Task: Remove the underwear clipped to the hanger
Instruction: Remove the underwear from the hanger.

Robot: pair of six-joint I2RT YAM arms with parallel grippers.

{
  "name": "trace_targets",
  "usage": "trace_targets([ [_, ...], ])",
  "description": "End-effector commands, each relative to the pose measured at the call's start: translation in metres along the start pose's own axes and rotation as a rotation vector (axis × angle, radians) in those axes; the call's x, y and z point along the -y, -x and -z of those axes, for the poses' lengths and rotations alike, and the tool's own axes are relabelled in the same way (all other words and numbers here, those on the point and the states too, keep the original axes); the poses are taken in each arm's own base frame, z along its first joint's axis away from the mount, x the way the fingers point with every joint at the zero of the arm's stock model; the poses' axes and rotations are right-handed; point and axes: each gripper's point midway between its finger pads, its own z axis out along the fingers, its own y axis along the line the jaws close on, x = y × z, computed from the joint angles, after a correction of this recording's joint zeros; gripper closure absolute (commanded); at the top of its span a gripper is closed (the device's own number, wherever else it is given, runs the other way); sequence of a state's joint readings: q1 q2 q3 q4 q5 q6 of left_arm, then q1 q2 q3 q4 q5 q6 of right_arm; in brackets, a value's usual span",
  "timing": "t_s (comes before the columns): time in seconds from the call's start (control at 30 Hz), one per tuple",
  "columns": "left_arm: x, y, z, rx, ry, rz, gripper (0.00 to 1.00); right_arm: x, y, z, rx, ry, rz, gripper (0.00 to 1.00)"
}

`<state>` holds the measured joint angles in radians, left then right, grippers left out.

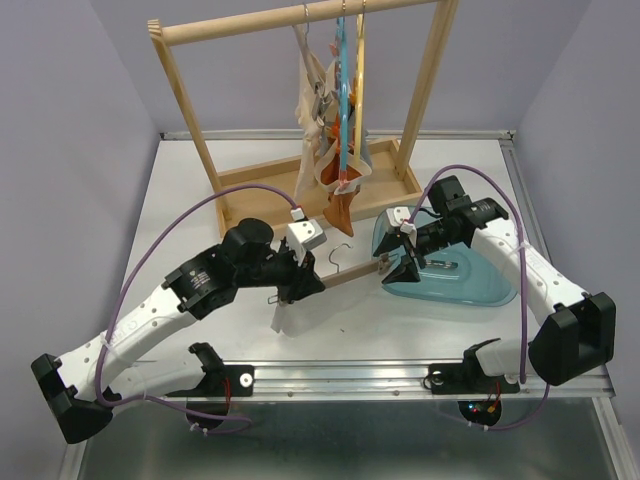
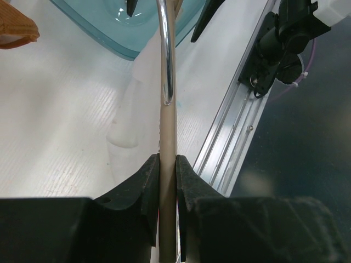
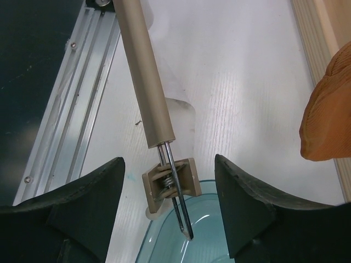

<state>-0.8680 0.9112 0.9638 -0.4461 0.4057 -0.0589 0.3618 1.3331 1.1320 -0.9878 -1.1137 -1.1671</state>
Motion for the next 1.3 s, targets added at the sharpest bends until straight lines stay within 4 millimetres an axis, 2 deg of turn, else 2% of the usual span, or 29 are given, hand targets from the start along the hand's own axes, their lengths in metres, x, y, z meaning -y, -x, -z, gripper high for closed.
trace_targets([
  [0.0, 0.010, 0.024, 0.007, 0.084, -0.030, -0.054, 1.00, 0.004, 0.023, 0.005, 0.029, -0.008, 0.068, 0.30],
  [0.37, 0.010, 0.018, 0.004, 0.073, -0.037, -0.051, 1.00, 0.007, 0.028, 0.008, 0.021, -0.025, 0.088, 0.50],
  [0.8, 0.010, 0.017, 0.004, 0.072, -0.034, -0.052, 1.00, 0.007, 0.028, 0.009, 0.019, -0.027, 0.089, 0.66],
  [0.9, 0.009, 0.015, 0.003, 0.066, -0.031, -0.051, 1.00, 0.007, 0.028, 0.009, 0.017, -0.029, 0.092, 0.77],
  [0.97, 0.008, 0.014, 0.001, 0.062, -0.029, -0.051, 1.00, 0.007, 0.029, 0.009, 0.017, -0.029, 0.094, 0.93],
  [1.03, 0.007, 0.013, 0.000, 0.056, -0.025, -0.048, 1.00, 0.008, 0.030, 0.010, 0.015, -0.034, 0.104, 1.00],
  [1.2, 0.006, 0.011, -0.002, 0.049, -0.029, -0.055, 1.00, 0.009, 0.034, 0.012, 0.013, -0.043, 0.106, 0.98],
  [1.27, 0.006, 0.011, -0.002, 0.048, -0.030, -0.055, 1.00, 0.010, 0.034, 0.012, 0.010, -0.047, 0.101, 0.78],
])
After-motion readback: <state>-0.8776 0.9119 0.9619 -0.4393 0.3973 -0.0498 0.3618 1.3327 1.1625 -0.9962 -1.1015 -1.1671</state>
